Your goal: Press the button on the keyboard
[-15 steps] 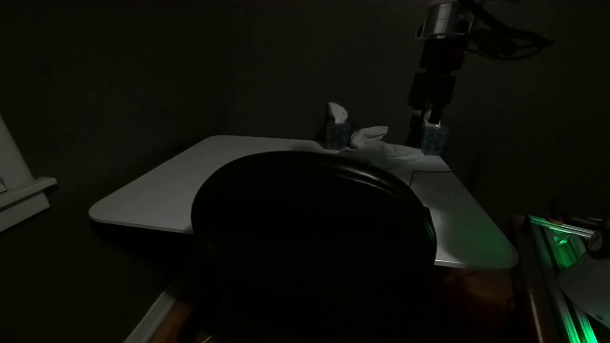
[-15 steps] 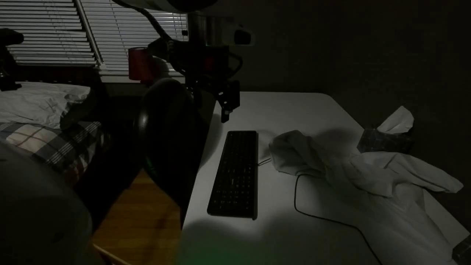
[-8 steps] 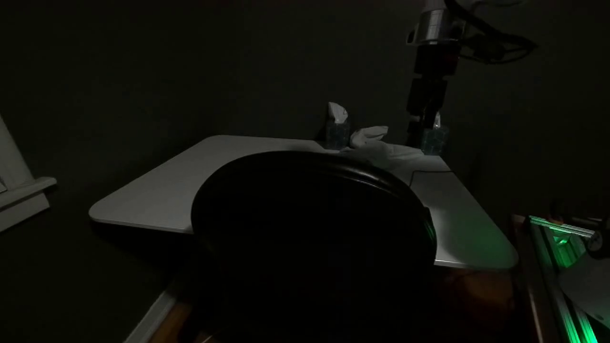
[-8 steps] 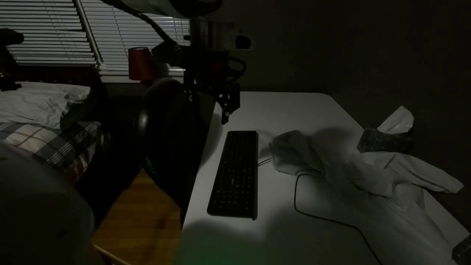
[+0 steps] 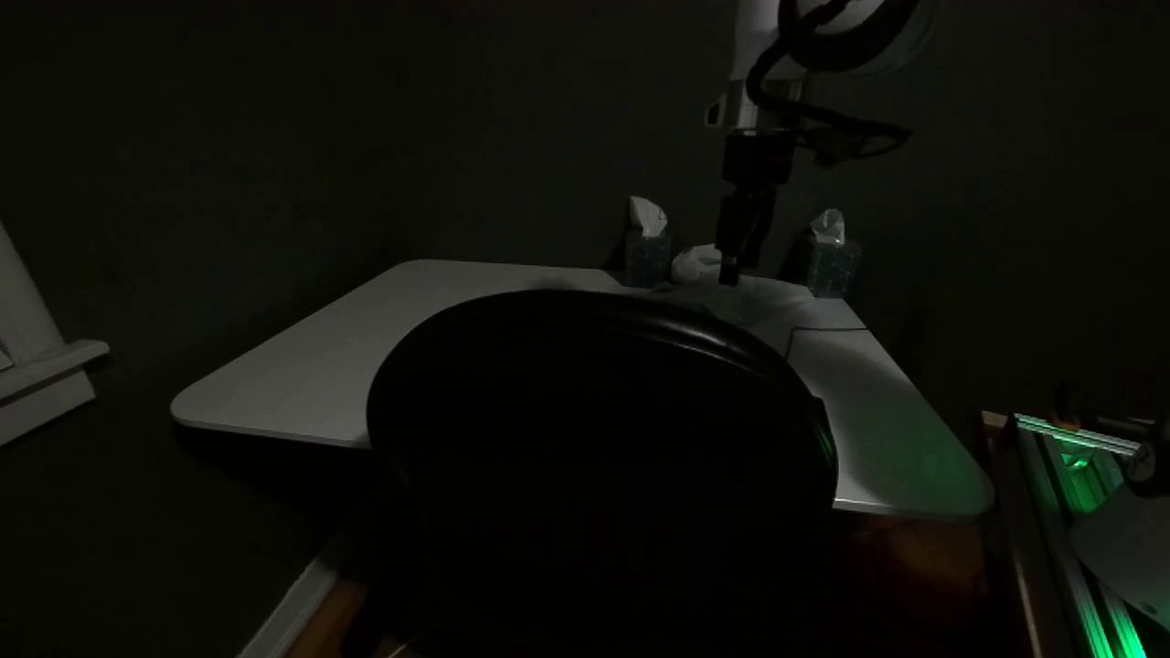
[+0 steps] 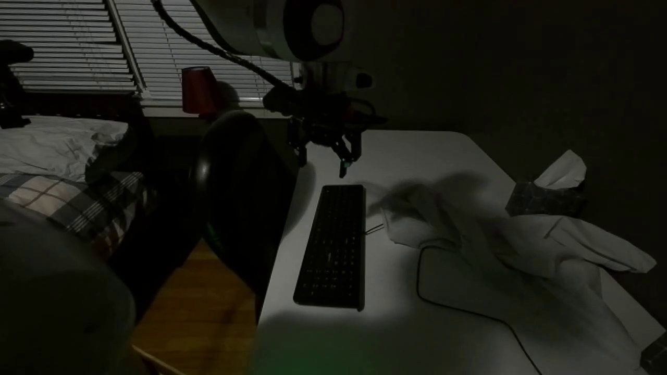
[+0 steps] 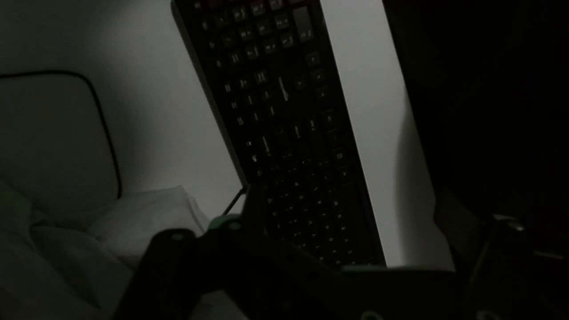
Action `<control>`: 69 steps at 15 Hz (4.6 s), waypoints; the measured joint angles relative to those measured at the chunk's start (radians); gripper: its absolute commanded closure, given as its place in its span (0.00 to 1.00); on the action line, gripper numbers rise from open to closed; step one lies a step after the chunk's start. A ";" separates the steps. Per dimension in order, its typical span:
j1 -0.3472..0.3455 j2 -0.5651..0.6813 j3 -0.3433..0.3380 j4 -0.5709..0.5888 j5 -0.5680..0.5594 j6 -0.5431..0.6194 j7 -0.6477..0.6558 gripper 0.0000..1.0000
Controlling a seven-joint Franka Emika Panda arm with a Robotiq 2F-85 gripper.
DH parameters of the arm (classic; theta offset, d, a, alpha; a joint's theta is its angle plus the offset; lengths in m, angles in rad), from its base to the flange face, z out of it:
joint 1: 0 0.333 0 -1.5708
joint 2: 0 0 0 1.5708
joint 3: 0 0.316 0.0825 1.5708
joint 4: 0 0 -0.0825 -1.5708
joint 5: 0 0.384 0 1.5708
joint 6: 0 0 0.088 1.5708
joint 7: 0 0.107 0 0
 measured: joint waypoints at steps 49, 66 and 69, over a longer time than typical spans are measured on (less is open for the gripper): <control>-0.078 0.849 0.060 0.625 0.432 0.150 0.352 1.00; -0.089 0.886 0.073 0.667 0.445 0.139 0.404 1.00; -0.089 0.885 0.077 0.672 0.445 0.139 0.404 1.00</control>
